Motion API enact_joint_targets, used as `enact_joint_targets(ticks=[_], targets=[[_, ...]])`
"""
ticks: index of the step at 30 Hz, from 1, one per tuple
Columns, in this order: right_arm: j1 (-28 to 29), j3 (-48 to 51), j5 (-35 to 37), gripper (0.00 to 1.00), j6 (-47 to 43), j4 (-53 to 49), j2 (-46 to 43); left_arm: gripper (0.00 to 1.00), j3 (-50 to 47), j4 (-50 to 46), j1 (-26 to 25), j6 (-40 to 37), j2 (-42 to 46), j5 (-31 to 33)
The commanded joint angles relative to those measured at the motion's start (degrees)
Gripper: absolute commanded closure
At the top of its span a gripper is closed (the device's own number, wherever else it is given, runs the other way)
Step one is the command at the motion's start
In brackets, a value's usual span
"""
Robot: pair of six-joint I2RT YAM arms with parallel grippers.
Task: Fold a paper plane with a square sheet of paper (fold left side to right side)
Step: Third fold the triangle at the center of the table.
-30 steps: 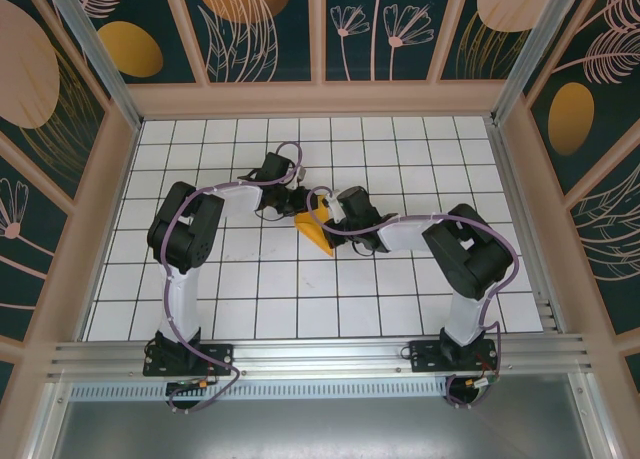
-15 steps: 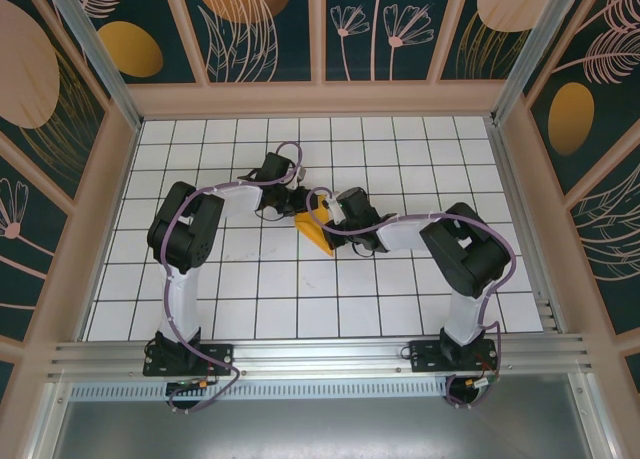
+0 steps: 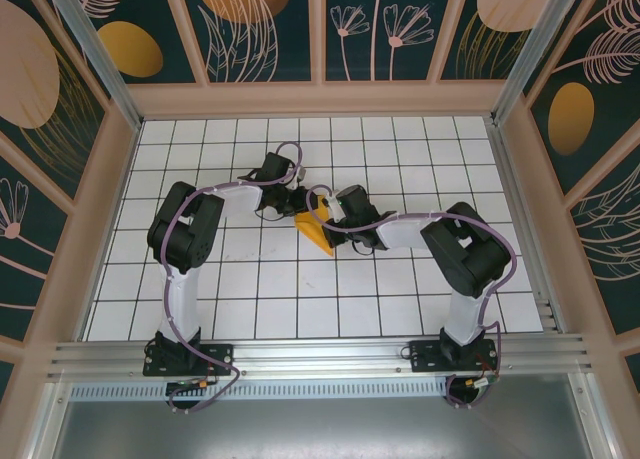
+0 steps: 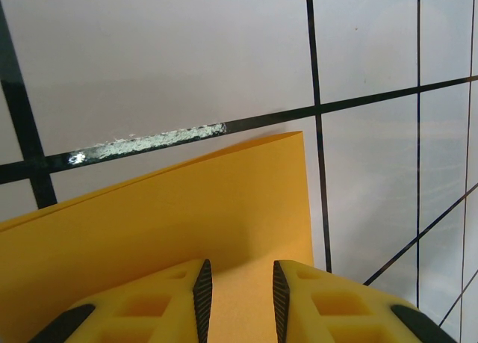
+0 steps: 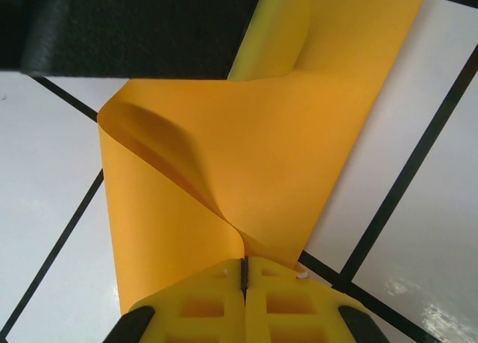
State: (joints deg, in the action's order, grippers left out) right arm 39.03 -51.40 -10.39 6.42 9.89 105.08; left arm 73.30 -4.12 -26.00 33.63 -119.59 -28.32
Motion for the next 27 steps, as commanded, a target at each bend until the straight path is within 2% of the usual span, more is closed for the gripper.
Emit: enact_joint_targets(ticks=[1,7,11,18,23,27], targets=[[-0.6,-1.4,-0.1,1.0,0.5,-1.6,1.3,0.69,-1.1,-1.7,-0.2,-0.8,-2.4,0.6],[-0.5,-1.5,-0.8,1.0,0.8,-3.2,3.3,0.68,-1.0,-1.6,-0.2,-0.8,-2.3,0.4],[-0.4,-1.1,-1.1,1.0,1.3,-4.3,4.2,0.64,-0.2,-2.5,-0.2,-1.1,-1.9,-0.2],[-0.4,-0.8,-1.5,1.0,1.6,-6.8,5.3,0.57,7.5,-10.2,0.3,-4.0,-1.7,0.3],[-0.3,-0.6,-1.9,1.0,1.5,-6.8,5.7,0.55,12.8,-15.0,1.6,-5.2,-2.4,0.4],[-0.2,-0.7,-2.0,1.0,1.3,-6.8,5.8,0.56,13.2,-17.2,2.9,-5.9,0.2,1.6]])
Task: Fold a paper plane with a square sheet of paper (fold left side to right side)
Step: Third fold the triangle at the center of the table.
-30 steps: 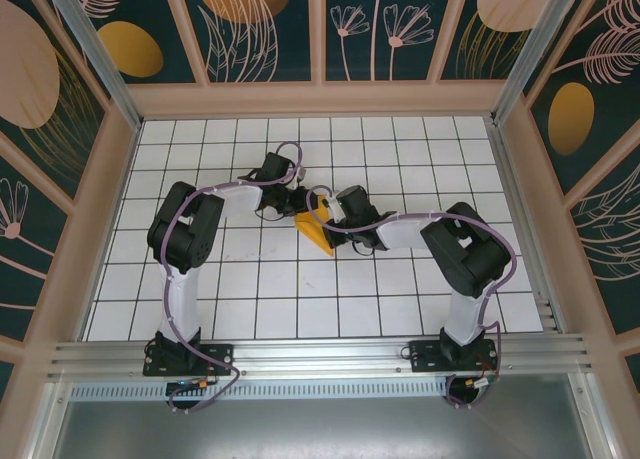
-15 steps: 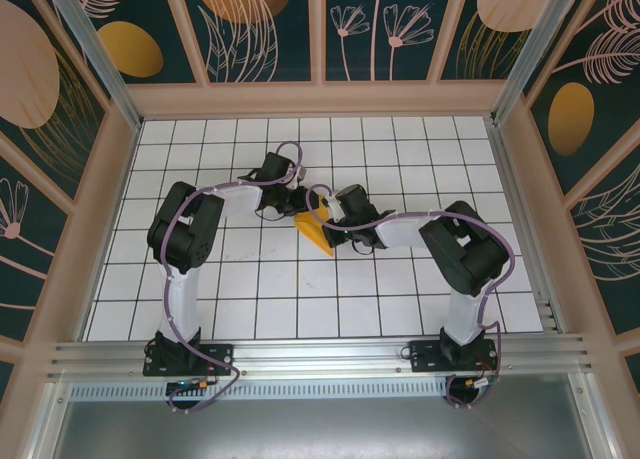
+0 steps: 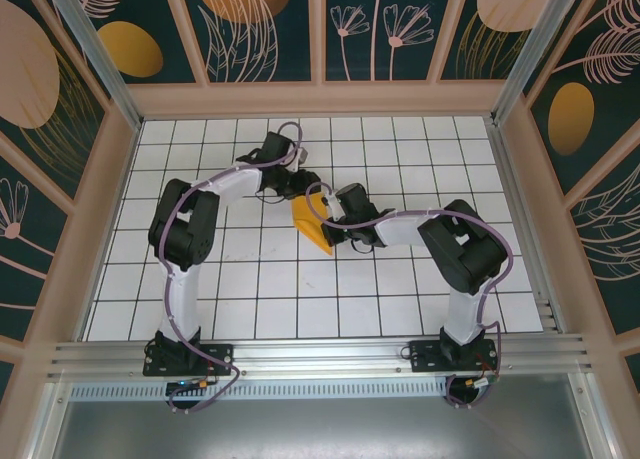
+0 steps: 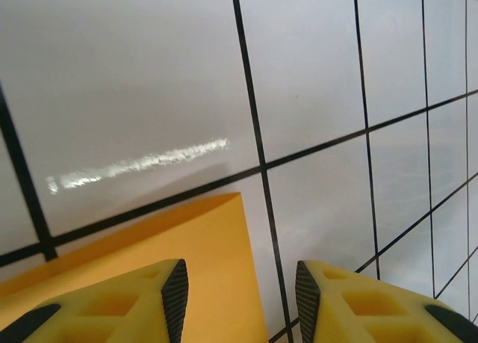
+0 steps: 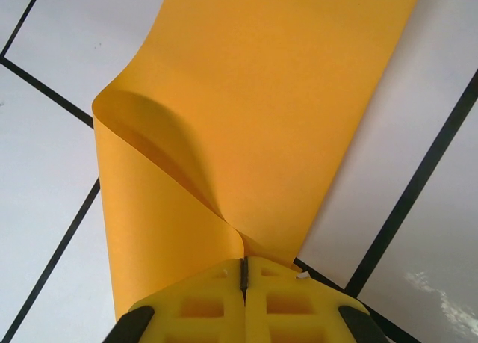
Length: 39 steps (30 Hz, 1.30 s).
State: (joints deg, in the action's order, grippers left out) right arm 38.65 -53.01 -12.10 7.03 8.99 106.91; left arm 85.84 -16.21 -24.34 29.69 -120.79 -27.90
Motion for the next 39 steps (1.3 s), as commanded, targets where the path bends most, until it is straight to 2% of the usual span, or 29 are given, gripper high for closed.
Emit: enact_joint_targets(ticks=[1,4,8,11,16,23,39], targets=[[0.1,1.0,-0.3,1.0,0.6,-5.9,4.0,0.57,0.1,-5.2,1.3,-2.1,2.5,1.2],[0.1,0.9,-0.4,1.0,0.6,-5.8,4.1,0.66,-4.6,-4.2,1.4,-2.3,6.9,0.1],[0.1,0.8,-0.6,1.0,0.5,-5.5,4.0,0.73,-14.9,2.9,1.3,0.0,13.1,-6.4],[0.2,0.8,-0.6,1.0,0.4,-5.6,4.2,0.75,-20.9,8.0,0.8,2.3,14.8,-10.2],[0.2,0.7,-0.6,1.0,0.3,-5.9,4.5,0.76,-23.7,13.2,-0.8,4.5,13.2,-13.7],[0.2,0.6,-0.6,1.0,0.4,-6.1,4.6,0.76,-22.5,14.4,-1.8,5.5,9.1,-11.3],[0.3,-1.1,-0.3,1.0,-0.1,-7.1,5.2,0.76,-26.6,14.7,-1.8,5.5,7.7,-6.5]])
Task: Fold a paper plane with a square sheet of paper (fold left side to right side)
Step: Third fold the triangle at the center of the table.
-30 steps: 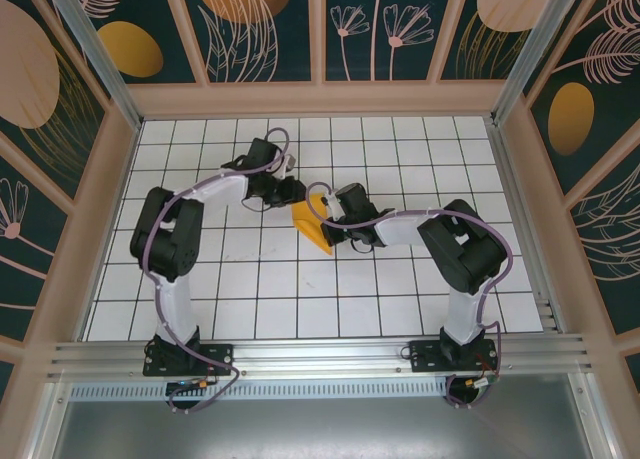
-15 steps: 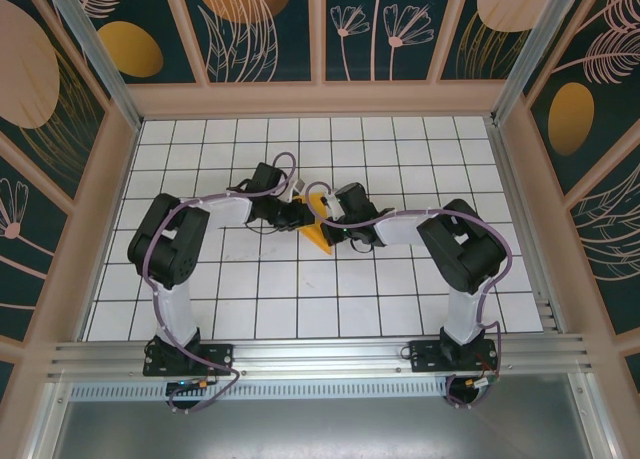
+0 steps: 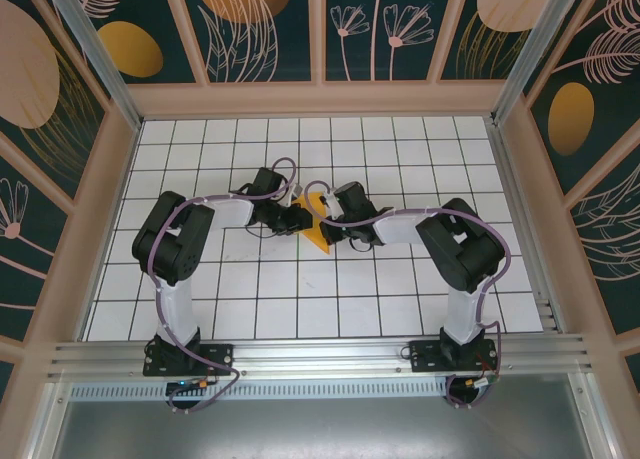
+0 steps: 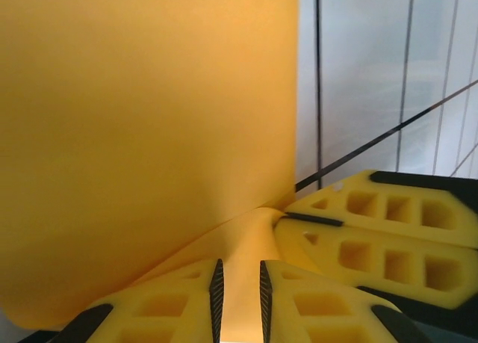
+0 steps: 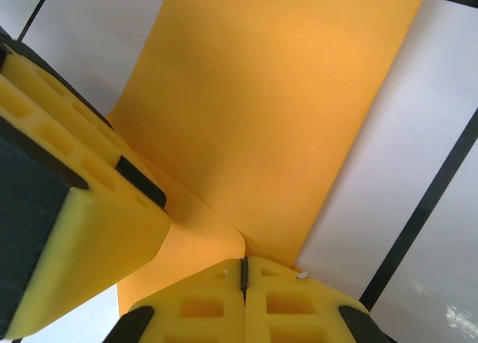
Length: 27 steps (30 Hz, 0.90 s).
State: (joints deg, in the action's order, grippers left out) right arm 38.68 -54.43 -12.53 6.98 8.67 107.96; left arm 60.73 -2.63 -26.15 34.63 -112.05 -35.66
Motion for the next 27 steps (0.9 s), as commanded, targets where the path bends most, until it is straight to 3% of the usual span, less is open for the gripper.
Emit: enact_joint_targets(ticks=[1,10,20,27], targets=[[0.3,0.2,0.2,1.0,-0.1,-6.8,4.2,0.77,-1.9,1.3,0.0,0.7,-1.0,1.4],[-0.4,-2.6,-0.1,1.0,0.3,-7.6,3.3,0.77,-3.8,2.0,0.0,1.2,-1.7,3.1],[-3.4,-5.2,0.1,0.63,1.6,-11.3,-5.0,0.79,-4.5,2.6,-0.1,1.6,-2.4,4.1],[-0.6,0.9,-9.4,0.62,4.4,-9.1,-11.1,0.79,-4.2,2.6,-0.2,1.5,-2.3,4.3]])
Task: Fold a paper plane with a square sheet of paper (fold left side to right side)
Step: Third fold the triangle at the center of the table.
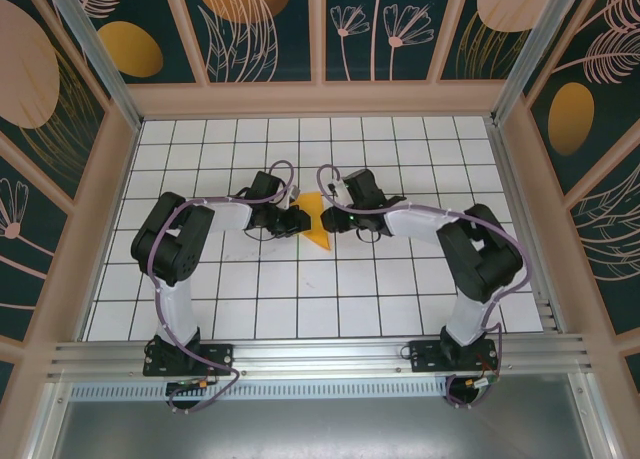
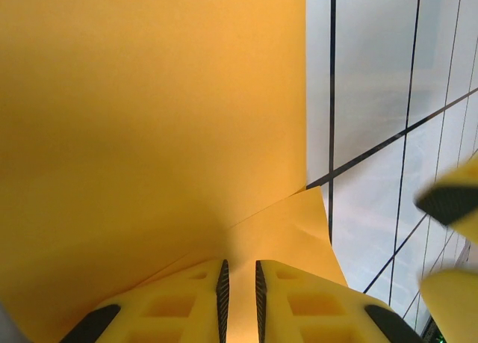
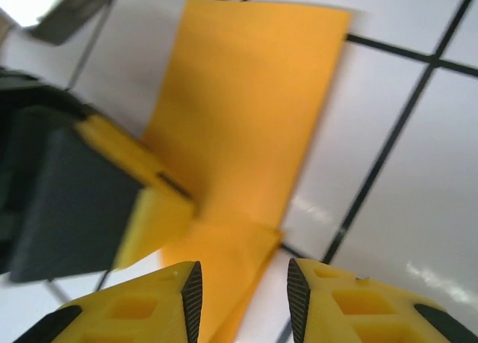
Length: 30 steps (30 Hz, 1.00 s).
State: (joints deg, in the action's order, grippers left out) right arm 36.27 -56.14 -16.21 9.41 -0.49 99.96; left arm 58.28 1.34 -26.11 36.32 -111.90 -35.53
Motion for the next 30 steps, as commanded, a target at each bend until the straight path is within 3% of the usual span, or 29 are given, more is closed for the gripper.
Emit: enact_joint_targets(ticks=[1,10,30], targets=[[2.4,3.5,-7.2,0.62,2.6,0.8,-3.9,0.79,-1.6,-1.5,-0.3,-0.2,-2.4,4.2],[4.6,4.0,-12.0,0.63,5.4,2.6,-1.1,0.79,-1.3,-1.6,-0.3,-0.3,-2.7,4.3],[4.6,3.5,-7.1,0.63,5.5,-0.8,4.5,0.8,-0.4,-3.1,-0.3,-1.1,-2.8,5.0]])
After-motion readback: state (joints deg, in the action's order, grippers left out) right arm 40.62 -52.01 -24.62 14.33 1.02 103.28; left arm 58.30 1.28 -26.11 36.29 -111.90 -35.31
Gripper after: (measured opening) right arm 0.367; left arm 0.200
